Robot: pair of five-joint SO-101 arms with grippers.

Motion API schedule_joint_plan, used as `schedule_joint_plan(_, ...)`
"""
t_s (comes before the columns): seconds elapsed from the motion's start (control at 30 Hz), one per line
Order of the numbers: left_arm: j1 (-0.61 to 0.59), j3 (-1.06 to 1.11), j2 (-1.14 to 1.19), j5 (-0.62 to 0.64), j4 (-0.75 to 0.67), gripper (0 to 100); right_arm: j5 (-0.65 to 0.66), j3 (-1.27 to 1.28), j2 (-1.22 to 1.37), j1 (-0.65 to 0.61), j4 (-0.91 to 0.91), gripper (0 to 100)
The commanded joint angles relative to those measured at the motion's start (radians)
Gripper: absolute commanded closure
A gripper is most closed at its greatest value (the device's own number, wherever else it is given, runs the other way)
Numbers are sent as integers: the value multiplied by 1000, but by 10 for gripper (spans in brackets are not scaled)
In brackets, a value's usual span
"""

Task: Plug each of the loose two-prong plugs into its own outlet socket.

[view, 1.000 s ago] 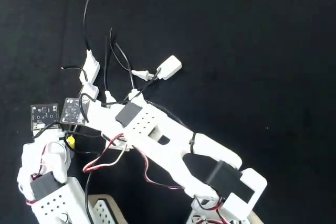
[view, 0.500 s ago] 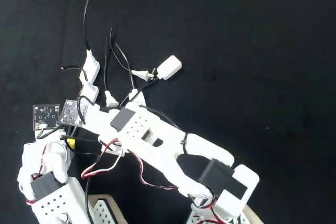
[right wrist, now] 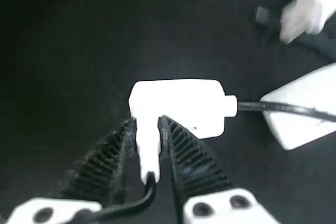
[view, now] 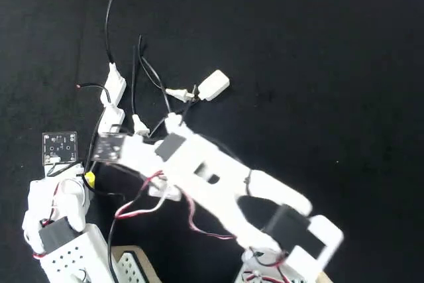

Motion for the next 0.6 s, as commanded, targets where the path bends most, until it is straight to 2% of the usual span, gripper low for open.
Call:
schedule_joint_plan(0.0,-1,18,-8,8,-15,727,109,107,-228,115,101,987)
schedule_joint_plan(0.13,-1,18,-8,8,-15,727,216,216,-466,222,186,987)
schedule_joint_plan(0.27,-1,18,-8,6,-15,727,324,352,-590,396,163,987)
schedule_joint_plan(0.33,-1,18,-8,6,-15,727,368,414,-605,508,98,987)
schedule_joint_plan(0.43,-1,18,-8,6,-15,727,437,489,-605,669,-95,987)
schedule_joint_plan(0.57,-1,18,-8,6,-15,727,451,521,-604,736,-284,987)
